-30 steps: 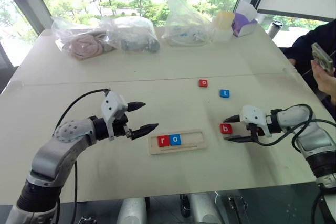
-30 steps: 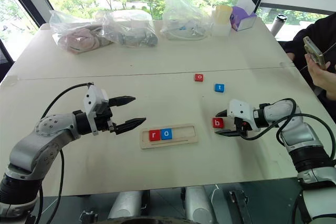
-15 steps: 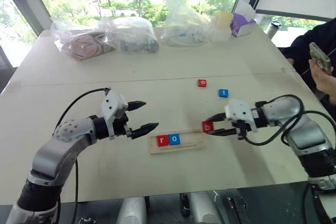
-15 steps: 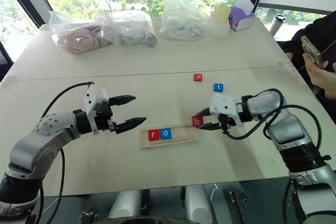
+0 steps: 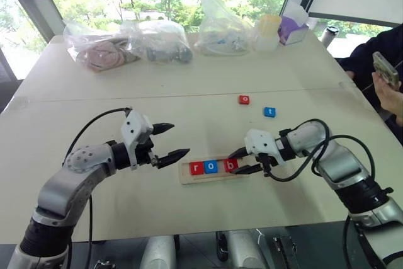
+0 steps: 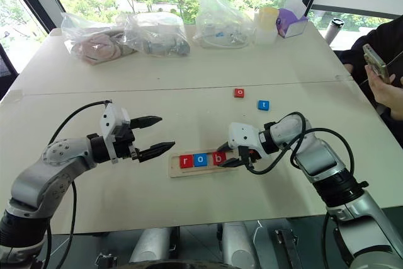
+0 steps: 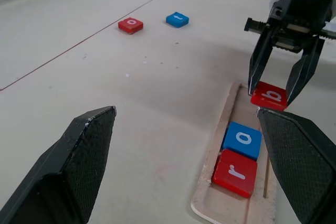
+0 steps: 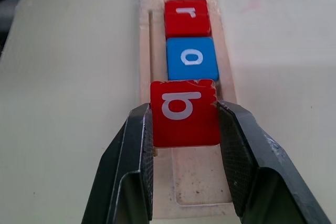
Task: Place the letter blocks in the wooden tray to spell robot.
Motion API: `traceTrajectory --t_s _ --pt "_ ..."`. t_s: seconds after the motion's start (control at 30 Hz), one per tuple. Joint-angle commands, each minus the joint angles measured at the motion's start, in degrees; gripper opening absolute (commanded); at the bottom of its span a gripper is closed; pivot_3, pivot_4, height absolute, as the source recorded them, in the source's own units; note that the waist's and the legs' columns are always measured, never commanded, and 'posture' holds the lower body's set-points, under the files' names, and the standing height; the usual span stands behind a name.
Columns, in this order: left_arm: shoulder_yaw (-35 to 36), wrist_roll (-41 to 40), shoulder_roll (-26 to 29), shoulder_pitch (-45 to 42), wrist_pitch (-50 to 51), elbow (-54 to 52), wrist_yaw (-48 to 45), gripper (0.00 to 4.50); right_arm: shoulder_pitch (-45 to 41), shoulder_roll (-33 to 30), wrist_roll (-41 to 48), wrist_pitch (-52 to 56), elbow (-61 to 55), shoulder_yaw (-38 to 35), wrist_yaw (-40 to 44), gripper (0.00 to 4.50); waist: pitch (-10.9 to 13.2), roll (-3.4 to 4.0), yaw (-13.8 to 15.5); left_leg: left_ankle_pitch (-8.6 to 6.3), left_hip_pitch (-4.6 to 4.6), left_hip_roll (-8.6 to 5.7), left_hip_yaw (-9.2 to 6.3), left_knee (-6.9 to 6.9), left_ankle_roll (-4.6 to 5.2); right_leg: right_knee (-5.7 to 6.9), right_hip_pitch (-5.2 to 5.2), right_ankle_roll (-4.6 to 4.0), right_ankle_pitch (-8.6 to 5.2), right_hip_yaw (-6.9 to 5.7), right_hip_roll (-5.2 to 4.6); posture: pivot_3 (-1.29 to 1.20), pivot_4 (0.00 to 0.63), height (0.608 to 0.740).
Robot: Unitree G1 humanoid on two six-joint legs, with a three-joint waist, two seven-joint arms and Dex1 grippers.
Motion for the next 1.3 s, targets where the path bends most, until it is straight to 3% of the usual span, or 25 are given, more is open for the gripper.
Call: traceTrajectory --t_s 0.03,0.5,1.3 --pt "1.4 -0.4 0.3 0.4 -0.2 -2.7 0.6 4.5 -1.4 0.6 -1.6 -1.9 0.8 0.5 -0.2 1.15 0.0 0.0 0.0 0.0 0.0 0.0 0.0 0.0 0.0 0.0 0.0 0.0 0.0 0.0 0.0 0.0 0.15 0.74" --pt "1.0 -0.9 -0.2 0.9 0.2 -3.4 1.9 4.5 -3.8 4.0 -4.7 -4.1 5.3 2.2 -1.2 1.15 0.0 0.0 0.0 0.0 0.01 0.0 0.0 0.01 0.0 0.04 0.0 -0.01 0.01 0.0 0.01 0.0 0.15 0.74" --pt "1.0 -0.8 -0.7 1.2 0.5 -4.1 3.2 4.5 -3.9 7.3 -4.4 -0.3 2.4 3.2 0.2 1.15 0.0 0.0 0.0 0.0 0.02 0.0 -0.01 0.02 0.0 0.09 0.0 -0.01 0.01 0.0 0.01 0.0 0.15 0.74"
